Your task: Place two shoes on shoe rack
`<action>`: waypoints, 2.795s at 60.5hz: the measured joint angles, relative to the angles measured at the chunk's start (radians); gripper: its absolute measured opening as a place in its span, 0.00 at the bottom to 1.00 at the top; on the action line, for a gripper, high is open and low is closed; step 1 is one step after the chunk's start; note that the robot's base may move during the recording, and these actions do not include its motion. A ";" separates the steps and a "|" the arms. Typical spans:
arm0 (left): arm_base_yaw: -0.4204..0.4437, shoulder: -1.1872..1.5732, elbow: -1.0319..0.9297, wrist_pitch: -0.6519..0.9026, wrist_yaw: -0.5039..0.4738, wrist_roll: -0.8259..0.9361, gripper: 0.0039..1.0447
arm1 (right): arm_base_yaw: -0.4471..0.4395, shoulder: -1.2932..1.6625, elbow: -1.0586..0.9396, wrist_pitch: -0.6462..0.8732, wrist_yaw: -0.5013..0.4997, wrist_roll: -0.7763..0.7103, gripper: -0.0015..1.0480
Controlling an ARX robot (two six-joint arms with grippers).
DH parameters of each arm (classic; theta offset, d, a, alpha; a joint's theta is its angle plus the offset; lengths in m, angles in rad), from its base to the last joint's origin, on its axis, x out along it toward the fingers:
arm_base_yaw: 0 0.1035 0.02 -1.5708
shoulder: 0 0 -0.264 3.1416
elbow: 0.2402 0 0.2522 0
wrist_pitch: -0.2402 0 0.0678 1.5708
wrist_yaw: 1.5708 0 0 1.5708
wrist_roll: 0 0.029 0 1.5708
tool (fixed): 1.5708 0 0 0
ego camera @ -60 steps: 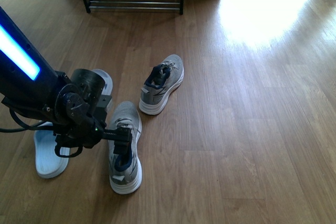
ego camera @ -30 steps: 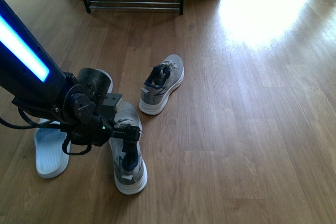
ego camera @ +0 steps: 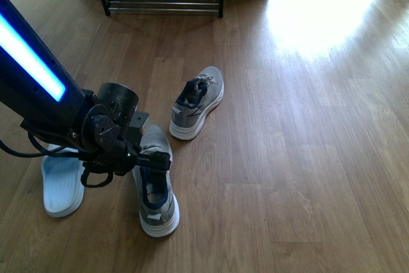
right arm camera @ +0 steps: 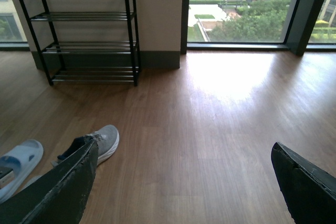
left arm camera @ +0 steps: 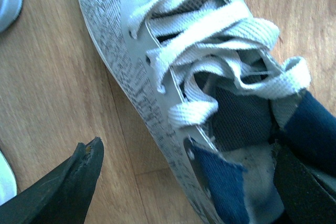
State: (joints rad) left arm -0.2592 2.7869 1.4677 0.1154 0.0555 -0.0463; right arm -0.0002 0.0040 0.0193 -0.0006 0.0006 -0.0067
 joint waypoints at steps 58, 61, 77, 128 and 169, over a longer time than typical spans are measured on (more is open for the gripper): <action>0.088 -0.150 -0.264 0.167 -0.134 -0.108 0.01 | 0.000 0.000 0.000 0.000 0.000 0.000 0.91; 0.090 -0.219 -0.324 0.201 -0.153 -0.105 0.01 | 0.000 0.000 0.000 0.000 0.000 0.000 0.91; 0.103 -0.912 -0.786 0.351 -0.311 -0.024 0.01 | 0.000 0.000 0.000 0.000 0.000 0.000 0.91; -0.225 -2.052 -1.104 -0.332 -0.944 -0.106 0.01 | 0.000 0.000 0.000 0.000 0.000 0.000 0.91; -0.228 -2.052 -1.104 -0.332 -0.941 -0.108 0.01 | 0.000 0.000 0.000 0.000 0.000 0.000 0.91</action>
State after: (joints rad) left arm -0.4873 0.7349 0.3637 -0.2165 -0.8856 -0.1547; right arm -0.0002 0.0036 0.0193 -0.0006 0.0006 -0.0067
